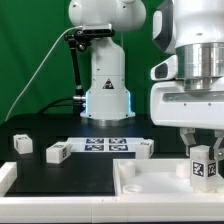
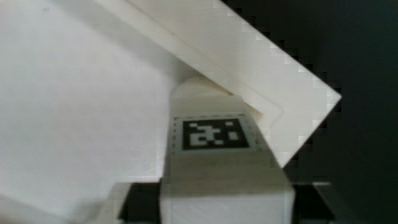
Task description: Assemble one leg
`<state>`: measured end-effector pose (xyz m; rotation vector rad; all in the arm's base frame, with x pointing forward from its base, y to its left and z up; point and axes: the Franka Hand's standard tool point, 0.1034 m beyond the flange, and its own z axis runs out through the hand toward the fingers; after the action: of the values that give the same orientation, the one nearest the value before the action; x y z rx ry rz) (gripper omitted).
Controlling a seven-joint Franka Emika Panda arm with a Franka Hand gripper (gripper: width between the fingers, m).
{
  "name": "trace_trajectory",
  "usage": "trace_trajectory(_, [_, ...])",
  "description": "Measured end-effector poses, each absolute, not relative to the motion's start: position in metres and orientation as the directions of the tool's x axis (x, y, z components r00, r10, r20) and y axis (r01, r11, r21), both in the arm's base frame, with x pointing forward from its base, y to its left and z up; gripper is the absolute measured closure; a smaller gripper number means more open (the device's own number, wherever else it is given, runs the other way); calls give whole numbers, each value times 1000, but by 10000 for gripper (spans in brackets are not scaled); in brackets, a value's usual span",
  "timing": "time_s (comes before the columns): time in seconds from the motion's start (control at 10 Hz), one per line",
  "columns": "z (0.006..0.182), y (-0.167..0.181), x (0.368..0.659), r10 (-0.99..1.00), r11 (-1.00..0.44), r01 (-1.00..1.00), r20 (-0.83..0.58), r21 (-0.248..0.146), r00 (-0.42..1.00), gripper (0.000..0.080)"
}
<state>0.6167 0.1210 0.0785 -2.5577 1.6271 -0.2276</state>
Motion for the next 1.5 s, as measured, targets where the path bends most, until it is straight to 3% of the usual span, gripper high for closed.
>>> trace_trajectory(0.4, [79,118,618,-984,-173,-967,-6,-185,177,505])
trace_trajectory(0.6, [79,118,618,-988,-146,-972,-17,-187,151,505])
trace_trajectory(0.7, [79,118,618,-982,-183,-965,-10,-187,188,354])
trace_trajectory(0.8, [79,118,618,-979,-197,-962,-7,-187,202,354])
trace_trajectory(0.9, [79,118,618,-956,-290,-938,12,-189,293,226])
trace_trajectory(1.0, [79,118,618,-917,-397,-899,34,-187,398,226])
trace_trajectory(1.1, [79,119,618,-862,-505,-844,56,-181,503,162])
trace_trajectory(1.3, [79,120,618,-763,-645,-745,86,-168,641,153])
trace_trajectory(1.5, [79,119,618,-564,-825,-550,133,-130,815,150])
